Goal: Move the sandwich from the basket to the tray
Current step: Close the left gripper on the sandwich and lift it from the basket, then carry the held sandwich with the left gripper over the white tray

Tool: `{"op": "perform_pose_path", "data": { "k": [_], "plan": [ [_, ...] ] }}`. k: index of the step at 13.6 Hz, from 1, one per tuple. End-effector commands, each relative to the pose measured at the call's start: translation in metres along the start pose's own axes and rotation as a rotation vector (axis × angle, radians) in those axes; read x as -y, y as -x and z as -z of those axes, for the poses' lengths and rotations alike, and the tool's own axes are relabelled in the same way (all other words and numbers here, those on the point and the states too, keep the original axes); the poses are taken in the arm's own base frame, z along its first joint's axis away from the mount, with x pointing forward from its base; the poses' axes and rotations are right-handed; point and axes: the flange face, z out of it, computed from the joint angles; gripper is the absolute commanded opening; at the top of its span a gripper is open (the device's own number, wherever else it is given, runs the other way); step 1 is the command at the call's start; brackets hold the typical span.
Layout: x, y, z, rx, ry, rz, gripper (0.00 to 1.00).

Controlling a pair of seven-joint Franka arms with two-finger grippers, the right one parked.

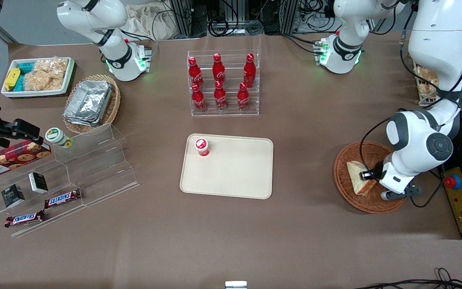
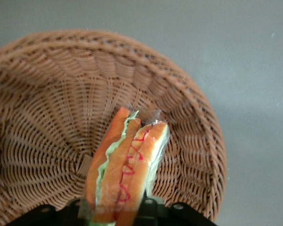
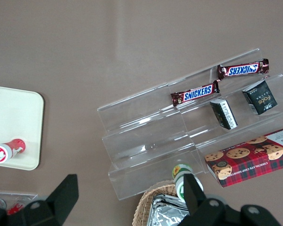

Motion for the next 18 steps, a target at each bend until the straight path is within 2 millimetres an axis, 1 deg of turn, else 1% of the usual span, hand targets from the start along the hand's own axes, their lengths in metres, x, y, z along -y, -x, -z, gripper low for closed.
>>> {"op": "perform_pose_path", "data": {
  "k": [1,3,5,6,7,9,11,13,14,16,18],
  "plan": [
    [-0.009,-0.007,0.055,-0.05,0.021,0.003,0.08],
    [-0.015,-0.015,0.107,-0.029,0.012,-0.015,0.06],
    [-0.022,-0.02,0.166,-0.015,-0.019,-0.011,0.05],
    [-0.025,-0.021,0.196,-0.006,-0.066,-0.022,0.05],
    [-0.039,-0.016,0.222,0.016,-0.109,-0.039,0.05],
    [-0.05,-0.006,0.272,0.059,-0.153,-0.053,0.05],
    [-0.059,0.009,0.315,0.092,-0.167,-0.06,0.05],
    [-0.085,0.029,0.341,0.116,-0.191,-0.069,0.04],
    [-0.101,0.041,0.35,0.122,-0.202,-0.053,0.04],
    [-0.148,0.065,0.353,0.113,-0.203,-0.017,0.04],
    [-0.195,0.087,0.345,0.106,-0.212,0.029,0.04]
  ]
}}
